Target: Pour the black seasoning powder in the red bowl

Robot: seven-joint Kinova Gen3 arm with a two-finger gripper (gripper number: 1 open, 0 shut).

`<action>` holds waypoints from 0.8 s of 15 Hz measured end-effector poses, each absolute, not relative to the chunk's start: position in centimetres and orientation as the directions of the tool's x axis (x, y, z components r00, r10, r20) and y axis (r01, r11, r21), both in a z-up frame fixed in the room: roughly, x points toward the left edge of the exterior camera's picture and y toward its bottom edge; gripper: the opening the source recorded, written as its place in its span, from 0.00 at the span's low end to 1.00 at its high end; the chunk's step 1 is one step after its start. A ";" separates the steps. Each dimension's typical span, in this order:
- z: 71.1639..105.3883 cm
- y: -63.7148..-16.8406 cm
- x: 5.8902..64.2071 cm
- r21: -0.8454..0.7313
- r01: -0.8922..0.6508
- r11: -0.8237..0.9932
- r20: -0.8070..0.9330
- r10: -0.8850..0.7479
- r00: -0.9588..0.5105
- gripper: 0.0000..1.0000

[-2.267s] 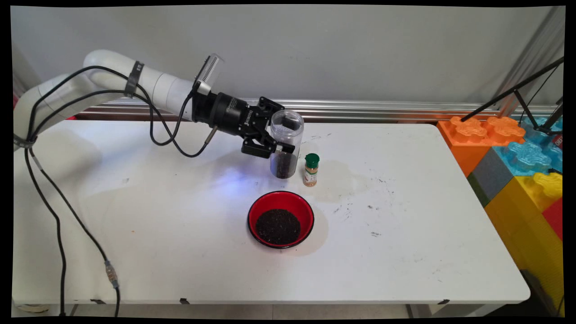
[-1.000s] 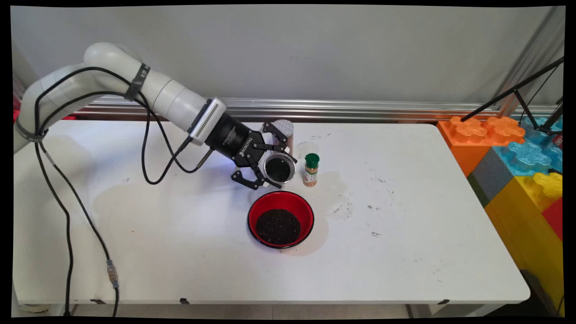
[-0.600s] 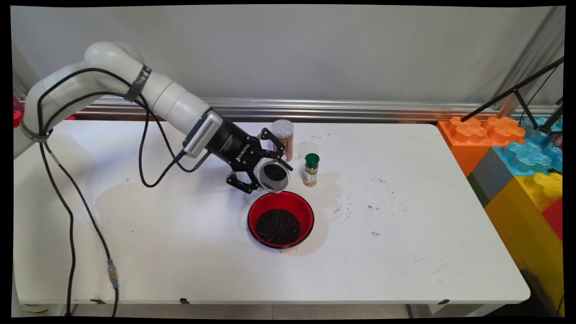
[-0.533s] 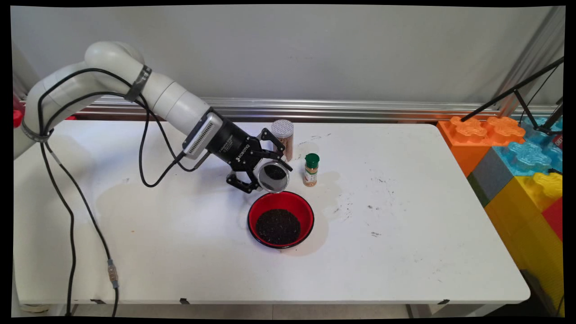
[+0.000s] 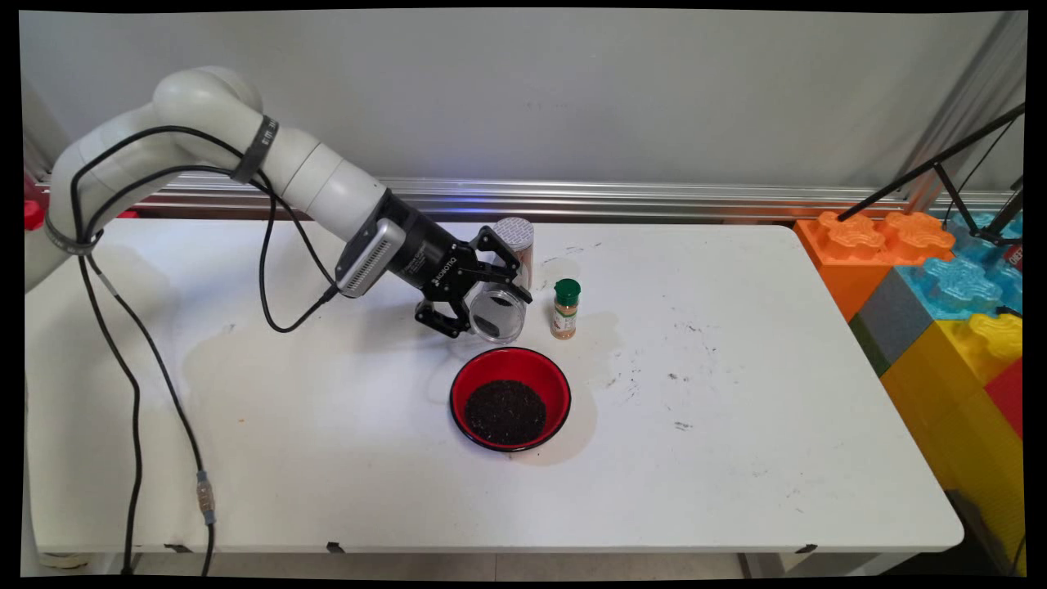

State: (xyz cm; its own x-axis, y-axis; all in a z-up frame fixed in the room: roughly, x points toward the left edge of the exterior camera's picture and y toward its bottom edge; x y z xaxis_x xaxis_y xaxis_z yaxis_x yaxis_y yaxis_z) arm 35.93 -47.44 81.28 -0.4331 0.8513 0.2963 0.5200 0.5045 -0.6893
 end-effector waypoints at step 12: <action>82.4 -46.3 35.6 -0.719 0.578 0.385 0.132 0.893 -0.430 0.00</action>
